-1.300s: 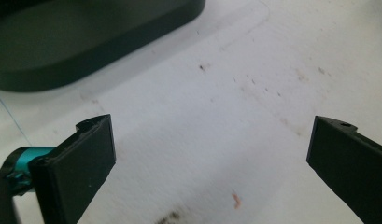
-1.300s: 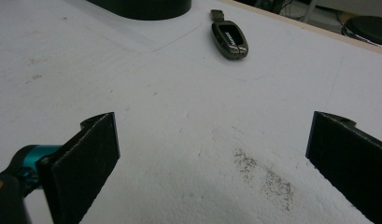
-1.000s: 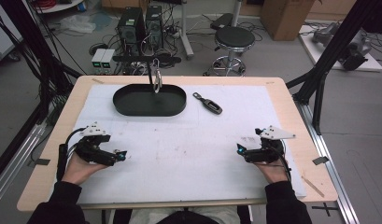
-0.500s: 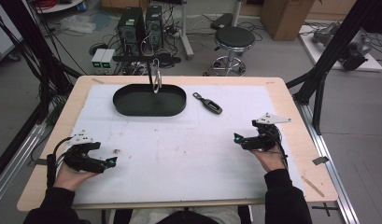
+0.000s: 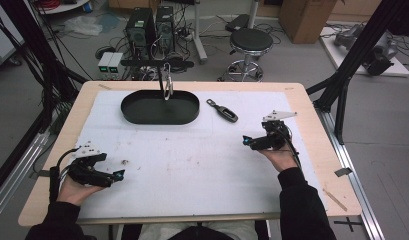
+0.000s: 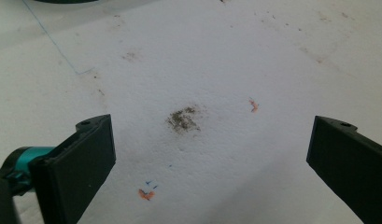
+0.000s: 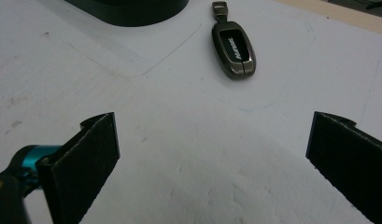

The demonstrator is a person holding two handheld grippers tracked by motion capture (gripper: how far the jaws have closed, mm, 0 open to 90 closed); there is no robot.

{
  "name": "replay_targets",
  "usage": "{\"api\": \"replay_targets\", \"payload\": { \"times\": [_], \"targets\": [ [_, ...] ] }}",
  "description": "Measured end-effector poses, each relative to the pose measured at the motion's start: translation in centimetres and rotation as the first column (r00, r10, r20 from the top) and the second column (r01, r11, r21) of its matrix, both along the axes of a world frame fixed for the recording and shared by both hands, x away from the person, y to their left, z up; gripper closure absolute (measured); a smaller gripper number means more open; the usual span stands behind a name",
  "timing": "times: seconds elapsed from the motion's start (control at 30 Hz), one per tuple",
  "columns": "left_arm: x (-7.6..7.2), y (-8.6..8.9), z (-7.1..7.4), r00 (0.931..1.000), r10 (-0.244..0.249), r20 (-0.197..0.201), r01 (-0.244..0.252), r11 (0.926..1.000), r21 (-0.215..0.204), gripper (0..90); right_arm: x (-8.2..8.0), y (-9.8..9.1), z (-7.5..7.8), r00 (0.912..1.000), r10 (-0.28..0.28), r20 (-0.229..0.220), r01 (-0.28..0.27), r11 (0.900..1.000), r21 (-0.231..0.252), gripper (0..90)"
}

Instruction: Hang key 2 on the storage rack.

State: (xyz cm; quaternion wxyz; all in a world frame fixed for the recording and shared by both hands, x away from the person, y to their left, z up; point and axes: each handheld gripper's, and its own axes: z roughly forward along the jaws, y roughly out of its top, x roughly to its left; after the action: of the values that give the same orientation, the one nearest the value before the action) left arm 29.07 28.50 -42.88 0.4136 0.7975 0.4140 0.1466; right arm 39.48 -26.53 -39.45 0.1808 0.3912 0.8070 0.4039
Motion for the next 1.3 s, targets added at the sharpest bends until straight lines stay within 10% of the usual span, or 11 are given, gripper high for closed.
{"api": "replay_targets", "payload": {
  "times": [1.3],
  "targets": [
    [0.5, 0.3, -0.3, 0.9997, 0.021, -0.014, -0.021, 0.9997, 0.016, 1.7, 12.4, 8.6, 1.7, 0.984, 0.046, -0.172, -0.079, 0.9781, -0.193, 1.8]
  ]
}}
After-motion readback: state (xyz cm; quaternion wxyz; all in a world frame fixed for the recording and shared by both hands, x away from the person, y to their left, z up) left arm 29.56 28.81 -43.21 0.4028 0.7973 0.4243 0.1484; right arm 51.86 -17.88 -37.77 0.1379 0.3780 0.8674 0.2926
